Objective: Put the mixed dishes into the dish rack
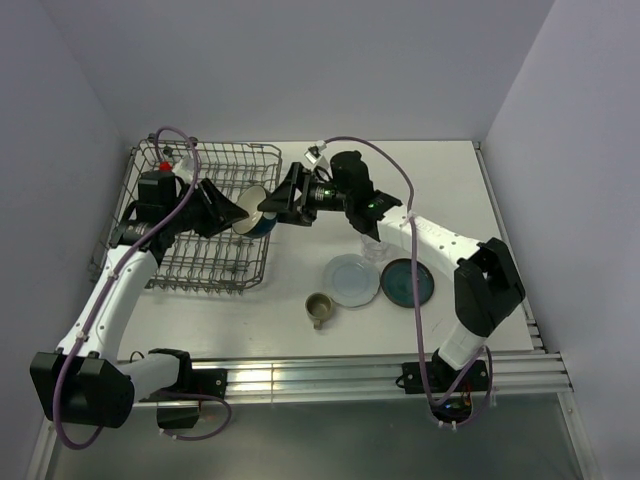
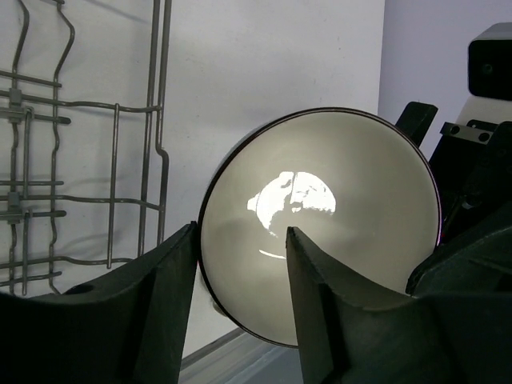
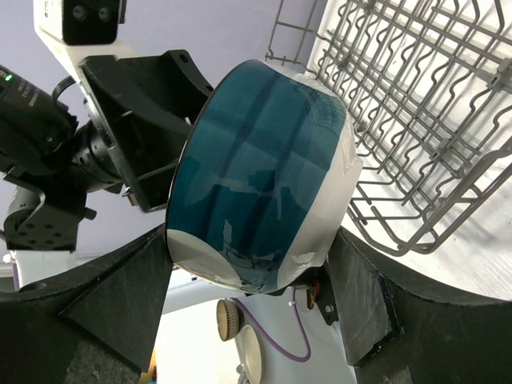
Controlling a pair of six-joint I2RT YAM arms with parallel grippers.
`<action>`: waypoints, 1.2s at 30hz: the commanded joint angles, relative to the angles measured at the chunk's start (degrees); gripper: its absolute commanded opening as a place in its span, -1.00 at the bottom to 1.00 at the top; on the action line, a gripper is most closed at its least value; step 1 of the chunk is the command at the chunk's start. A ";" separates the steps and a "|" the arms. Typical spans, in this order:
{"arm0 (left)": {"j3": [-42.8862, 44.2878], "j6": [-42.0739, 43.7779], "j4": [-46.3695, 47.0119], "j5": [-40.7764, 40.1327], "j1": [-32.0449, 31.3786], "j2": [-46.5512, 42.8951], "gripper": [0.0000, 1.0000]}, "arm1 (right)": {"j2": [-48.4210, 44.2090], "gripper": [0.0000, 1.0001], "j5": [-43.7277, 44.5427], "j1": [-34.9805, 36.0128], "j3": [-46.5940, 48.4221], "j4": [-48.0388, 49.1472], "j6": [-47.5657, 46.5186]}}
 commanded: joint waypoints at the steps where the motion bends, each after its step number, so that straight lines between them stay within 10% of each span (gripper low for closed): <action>1: -0.33 0.62 2.61 2.33 0.91 -2.91 0.06 | 0.60 -1.00 0.60 0.65 4.63 1.77 -0.38; 14: -2.44 3.52 -1.08 2.42 7.59 -5.11 0.74 | 4.47 -1.00 2.36 1.97 8.94 -2.10 -3.98; 36: 8.72 -2.19 -14.44 -45.56 10.14 -16.36 0.83 | 25.03 -1.00 30.28 15.49 44.09 -36.99 -29.37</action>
